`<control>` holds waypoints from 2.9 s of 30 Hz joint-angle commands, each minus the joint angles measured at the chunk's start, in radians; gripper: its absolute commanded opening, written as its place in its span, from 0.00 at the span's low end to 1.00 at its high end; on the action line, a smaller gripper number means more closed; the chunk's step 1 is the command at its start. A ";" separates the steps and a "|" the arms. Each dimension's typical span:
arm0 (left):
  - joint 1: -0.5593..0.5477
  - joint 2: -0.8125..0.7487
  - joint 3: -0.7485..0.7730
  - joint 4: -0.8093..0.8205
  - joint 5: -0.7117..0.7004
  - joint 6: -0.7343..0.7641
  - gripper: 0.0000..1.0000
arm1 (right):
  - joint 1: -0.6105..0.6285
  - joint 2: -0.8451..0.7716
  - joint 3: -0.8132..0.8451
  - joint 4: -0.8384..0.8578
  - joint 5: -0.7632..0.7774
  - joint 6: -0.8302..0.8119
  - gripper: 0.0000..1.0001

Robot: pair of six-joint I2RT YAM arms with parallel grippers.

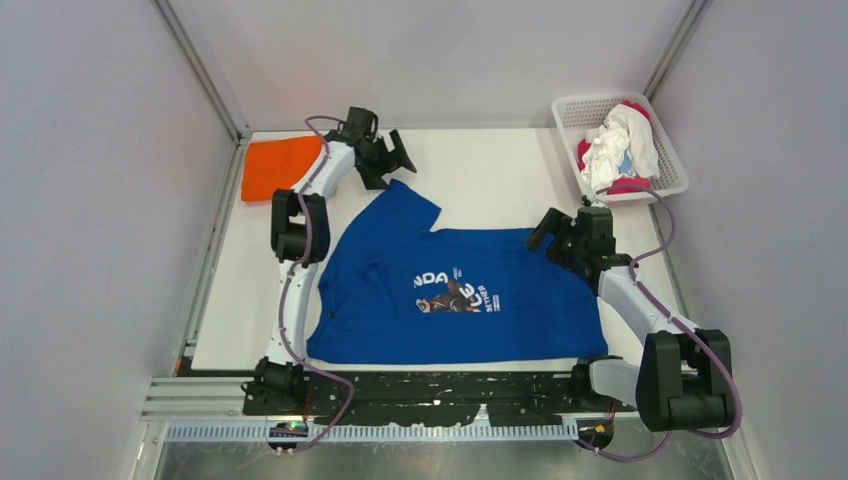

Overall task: Fold and stack the t-shirts
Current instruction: Grab the side of the flattened tshirt furthest away from the robot with both arms

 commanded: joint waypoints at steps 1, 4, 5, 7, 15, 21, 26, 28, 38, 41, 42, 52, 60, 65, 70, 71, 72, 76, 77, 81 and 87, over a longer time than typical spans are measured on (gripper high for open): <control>-0.013 0.025 0.063 -0.080 0.084 0.076 0.97 | -0.012 -0.031 -0.001 0.042 -0.020 0.003 0.95; -0.026 0.013 0.057 -0.124 0.062 0.102 0.88 | -0.014 -0.031 -0.003 0.042 -0.024 0.002 0.95; -0.030 0.010 0.058 -0.139 0.042 0.107 0.84 | -0.015 -0.032 -0.004 0.043 -0.025 0.002 0.95; -0.039 0.002 0.064 -0.177 -0.011 0.113 0.75 | -0.017 -0.033 -0.007 0.042 -0.030 0.002 0.95; -0.066 -0.001 0.108 -0.253 -0.182 0.127 0.44 | -0.026 -0.049 -0.015 0.042 -0.033 0.004 0.95; -0.066 0.001 0.117 -0.231 -0.218 0.133 0.09 | -0.027 -0.030 -0.013 0.040 -0.007 -0.009 0.95; -0.077 -0.030 0.101 -0.170 -0.205 0.184 0.00 | -0.026 0.054 0.103 -0.060 0.072 -0.075 0.95; -0.088 -0.070 0.078 -0.146 -0.207 0.214 0.00 | -0.026 0.108 0.174 -0.108 0.127 -0.090 0.95; -0.120 -0.256 -0.144 -0.067 -0.223 0.314 0.00 | -0.025 0.490 0.545 -0.319 0.450 -0.094 0.99; -0.124 -0.281 -0.181 -0.066 -0.217 0.327 0.00 | -0.008 0.586 0.665 -0.403 0.503 -0.089 1.00; -0.127 -0.288 -0.191 -0.067 -0.218 0.331 0.00 | -0.003 0.638 0.689 -0.427 0.546 -0.087 1.00; -0.135 -0.388 -0.332 -0.012 -0.191 0.350 0.00 | 0.028 0.806 0.826 -0.586 0.636 -0.044 0.94; -0.139 -0.504 -0.495 0.090 -0.147 0.379 0.00 | 0.026 0.761 0.744 -0.591 0.658 0.013 0.73; -0.144 -0.570 -0.593 0.128 -0.122 0.425 0.00 | 0.022 0.742 0.719 -0.577 0.678 0.030 0.55; -0.144 -0.629 -0.688 0.180 -0.107 0.449 0.00 | 0.022 0.739 0.723 -0.563 0.680 0.037 0.37; -0.144 -0.638 -0.698 0.188 -0.093 0.455 0.00 | 0.022 0.738 0.723 -0.558 0.680 0.037 0.30; -0.145 -0.643 -0.704 0.192 -0.079 0.460 0.00 | 0.021 0.735 0.724 -0.550 0.680 0.037 0.26; -0.144 -0.673 -0.729 0.207 -0.059 0.477 0.00 | 0.023 0.722 0.728 -0.530 0.674 0.036 0.08; -0.145 -0.680 -0.739 0.214 -0.059 0.481 0.00 | 0.023 0.719 0.725 -0.523 0.670 0.036 0.07; -0.145 -0.714 -0.766 0.214 -0.068 0.484 0.00 | 0.023 0.665 0.696 -0.499 0.667 0.031 0.05; -0.147 -0.785 -0.855 0.243 -0.060 0.486 0.00 | 0.032 0.527 0.615 -0.477 0.658 0.007 0.05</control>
